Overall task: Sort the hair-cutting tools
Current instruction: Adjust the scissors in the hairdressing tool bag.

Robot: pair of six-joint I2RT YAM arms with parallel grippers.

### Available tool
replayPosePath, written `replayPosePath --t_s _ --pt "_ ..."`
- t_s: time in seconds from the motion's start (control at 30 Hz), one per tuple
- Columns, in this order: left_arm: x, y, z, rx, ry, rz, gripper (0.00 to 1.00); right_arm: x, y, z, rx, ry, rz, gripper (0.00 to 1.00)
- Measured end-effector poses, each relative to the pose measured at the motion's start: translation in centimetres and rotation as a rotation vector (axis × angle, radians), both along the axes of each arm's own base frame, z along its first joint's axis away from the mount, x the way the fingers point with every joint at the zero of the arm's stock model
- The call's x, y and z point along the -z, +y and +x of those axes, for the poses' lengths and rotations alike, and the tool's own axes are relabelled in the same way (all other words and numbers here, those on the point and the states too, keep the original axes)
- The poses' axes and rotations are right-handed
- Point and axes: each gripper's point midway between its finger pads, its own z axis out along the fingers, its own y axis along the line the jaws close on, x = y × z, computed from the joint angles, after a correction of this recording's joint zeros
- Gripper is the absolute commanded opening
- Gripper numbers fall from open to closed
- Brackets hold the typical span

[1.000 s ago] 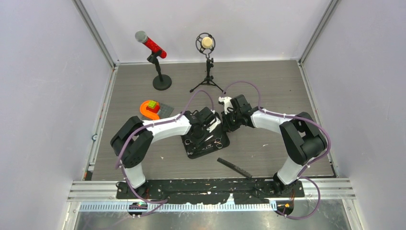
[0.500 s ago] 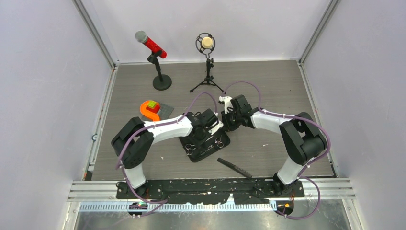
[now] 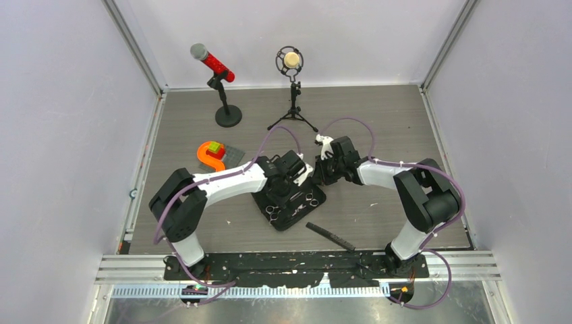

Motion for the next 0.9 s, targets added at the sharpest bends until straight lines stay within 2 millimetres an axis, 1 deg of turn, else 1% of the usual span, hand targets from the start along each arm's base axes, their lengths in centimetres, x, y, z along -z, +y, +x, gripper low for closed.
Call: replayPosePath --t_s 0.07,0.17,0.27,0.4,0.5,0.57,0.73,0.8,0.9 --pt "-0.5 -0.3 0.0 -0.029 -0.002 -0.024 0.00 0.0 0.2 0.1 0.014 -0.006 0.020 0.05" --pt "-0.6 -0.8 -0.1 -0.081 0.015 -0.046 0.00 -0.1 0.3 0.3 0.030 -0.017 0.041 0.05" --pt "-0.1 -1.1 -0.2 -0.131 0.036 -0.051 0.00 -0.1 0.4 0.3 0.046 -0.025 0.054 0.05" --pt "1.2 -1.0 -0.3 -0.144 0.042 -0.016 0.00 -0.1 0.4 0.2 0.072 -0.042 0.068 0.05" --pt "1.5 -1.2 -0.4 -0.156 0.023 -0.009 0.00 -0.1 0.5 0.2 0.092 -0.054 0.075 0.05" --pt "1.7 -1.4 -0.4 -0.187 0.026 -0.035 0.00 -0.1 0.6 0.3 0.108 -0.062 0.081 0.05" --pt "1.5 -1.2 -0.3 -0.244 -0.013 -0.134 0.00 -0.2 0.6 0.3 0.149 -0.080 0.103 0.05" --pt "1.4 -1.0 -0.1 -0.264 -0.014 -0.147 0.00 -0.1 0.6 0.2 0.163 -0.084 0.110 0.05" --pt "1.5 -0.8 0.1 -0.274 -0.013 -0.147 0.07 -0.2 0.5 0.0 0.180 -0.093 0.110 0.05"
